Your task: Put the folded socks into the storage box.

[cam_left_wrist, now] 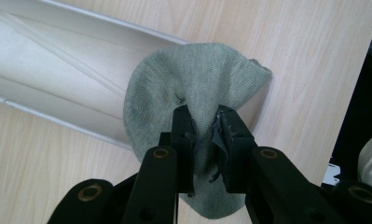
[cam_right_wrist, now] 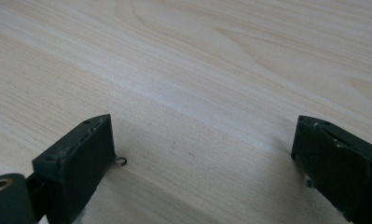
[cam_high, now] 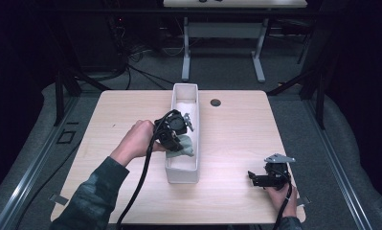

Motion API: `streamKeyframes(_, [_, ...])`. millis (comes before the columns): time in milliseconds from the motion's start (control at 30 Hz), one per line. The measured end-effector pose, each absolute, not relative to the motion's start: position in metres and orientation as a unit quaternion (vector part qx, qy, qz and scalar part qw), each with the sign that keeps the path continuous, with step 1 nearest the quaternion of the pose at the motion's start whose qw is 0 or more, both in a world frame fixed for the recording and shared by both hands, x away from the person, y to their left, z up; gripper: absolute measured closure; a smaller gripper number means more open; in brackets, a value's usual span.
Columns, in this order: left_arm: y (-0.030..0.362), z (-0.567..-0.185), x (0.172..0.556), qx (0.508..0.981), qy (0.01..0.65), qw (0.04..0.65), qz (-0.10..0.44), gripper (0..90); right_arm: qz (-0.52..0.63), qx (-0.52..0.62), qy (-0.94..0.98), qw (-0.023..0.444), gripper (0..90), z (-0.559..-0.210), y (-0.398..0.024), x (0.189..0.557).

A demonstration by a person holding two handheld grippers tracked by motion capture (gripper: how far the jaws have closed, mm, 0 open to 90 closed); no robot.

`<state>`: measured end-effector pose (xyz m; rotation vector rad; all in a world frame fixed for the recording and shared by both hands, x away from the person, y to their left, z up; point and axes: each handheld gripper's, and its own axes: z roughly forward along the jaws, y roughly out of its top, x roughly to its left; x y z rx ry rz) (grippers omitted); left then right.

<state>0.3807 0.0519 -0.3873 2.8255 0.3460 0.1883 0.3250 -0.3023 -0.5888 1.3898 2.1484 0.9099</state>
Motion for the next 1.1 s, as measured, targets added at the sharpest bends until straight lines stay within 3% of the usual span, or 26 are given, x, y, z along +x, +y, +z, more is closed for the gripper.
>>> streamKeyframes(1100, [0.033, -0.444, 0.393, 0.990, 0.112, 0.088, -0.006, 77.6, 0.328, 0.500, 0.773, 0.211, 5.5, -0.589, -0.302, 0.325])
